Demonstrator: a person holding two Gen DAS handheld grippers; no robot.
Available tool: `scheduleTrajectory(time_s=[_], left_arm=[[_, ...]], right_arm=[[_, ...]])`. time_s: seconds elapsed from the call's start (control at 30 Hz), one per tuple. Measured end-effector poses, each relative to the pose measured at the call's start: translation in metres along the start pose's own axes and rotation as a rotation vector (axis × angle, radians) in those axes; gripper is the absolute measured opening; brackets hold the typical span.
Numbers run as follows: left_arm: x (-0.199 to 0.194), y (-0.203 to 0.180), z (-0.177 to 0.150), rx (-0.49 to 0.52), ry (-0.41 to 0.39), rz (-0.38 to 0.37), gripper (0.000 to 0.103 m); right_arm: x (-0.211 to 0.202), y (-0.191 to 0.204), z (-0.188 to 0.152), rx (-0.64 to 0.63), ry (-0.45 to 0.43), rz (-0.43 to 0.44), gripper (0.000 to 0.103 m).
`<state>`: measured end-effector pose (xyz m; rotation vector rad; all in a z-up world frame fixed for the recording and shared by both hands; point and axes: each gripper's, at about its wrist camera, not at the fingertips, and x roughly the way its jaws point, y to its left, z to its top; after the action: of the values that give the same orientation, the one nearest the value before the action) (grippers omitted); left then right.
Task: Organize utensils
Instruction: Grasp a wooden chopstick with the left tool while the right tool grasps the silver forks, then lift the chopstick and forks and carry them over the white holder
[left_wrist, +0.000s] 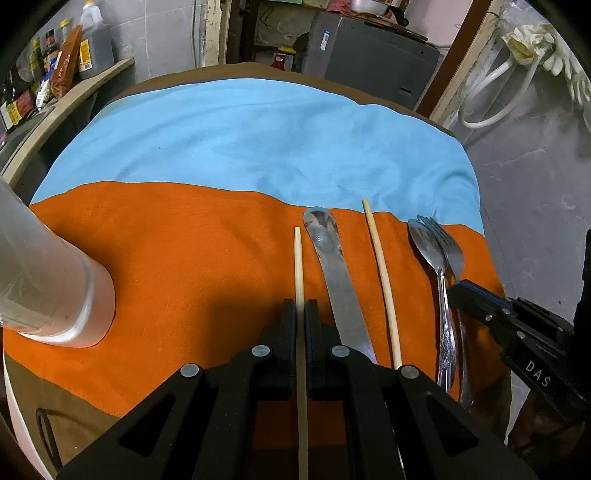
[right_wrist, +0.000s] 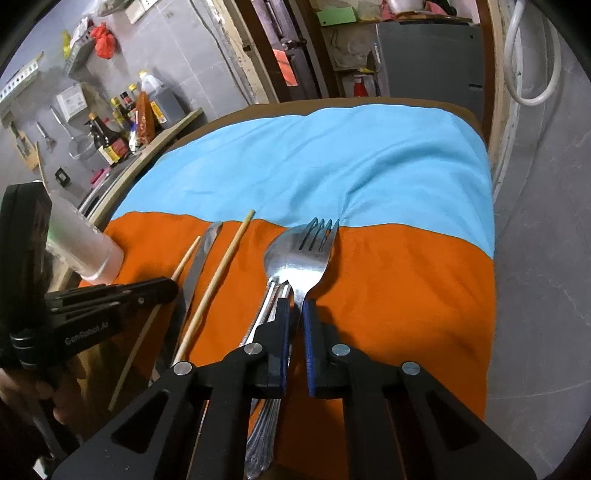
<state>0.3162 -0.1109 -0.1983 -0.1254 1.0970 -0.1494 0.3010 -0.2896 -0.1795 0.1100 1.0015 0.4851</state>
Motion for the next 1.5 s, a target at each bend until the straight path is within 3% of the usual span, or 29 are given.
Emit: scheduleTrajectory(time_s=[0.4, 0.53, 0.67, 0.77, 0.97, 1.27, 1.5], left_arm=[[0.006, -0.003, 0.011, 0.059, 0.055, -0.016, 0.003], [0.005, -0.001, 0.014, 0.049, 0.065, -0.037, 0.003], [-0.008, 0.012, -0.002, -0.047, -0.032, -0.149, 0.002], [-0.03, 0.012, -0.018, -0.029, -0.139, -0.156, 0.002], [-0.067, 0.009, -0.039, -0.015, -0.266, -0.19, 0.002], [-0.12, 0.007, -0.044, 0.039, -0.444, -0.224, 0.002], [-0.161, 0.028, -0.038, 0.032, -0.534, -0.259, 0.002]], right_arm=[[0.019, -0.003, 0.016, 0.041, 0.065, -0.003, 0.006], [0.02, -0.012, 0.02, 0.094, 0.071, 0.044, 0.005], [0.013, -0.017, 0.008, 0.133, 0.004, 0.084, 0.004], [0.0, -0.013, -0.007, 0.138, -0.061, 0.09, 0.004], [-0.033, 0.002, -0.025, 0.119, -0.201, 0.077, 0.004], [-0.075, 0.048, -0.03, 0.07, -0.392, 0.052, 0.001], [-0.091, 0.091, -0.018, 0.036, -0.498, 0.049, 0.0]])
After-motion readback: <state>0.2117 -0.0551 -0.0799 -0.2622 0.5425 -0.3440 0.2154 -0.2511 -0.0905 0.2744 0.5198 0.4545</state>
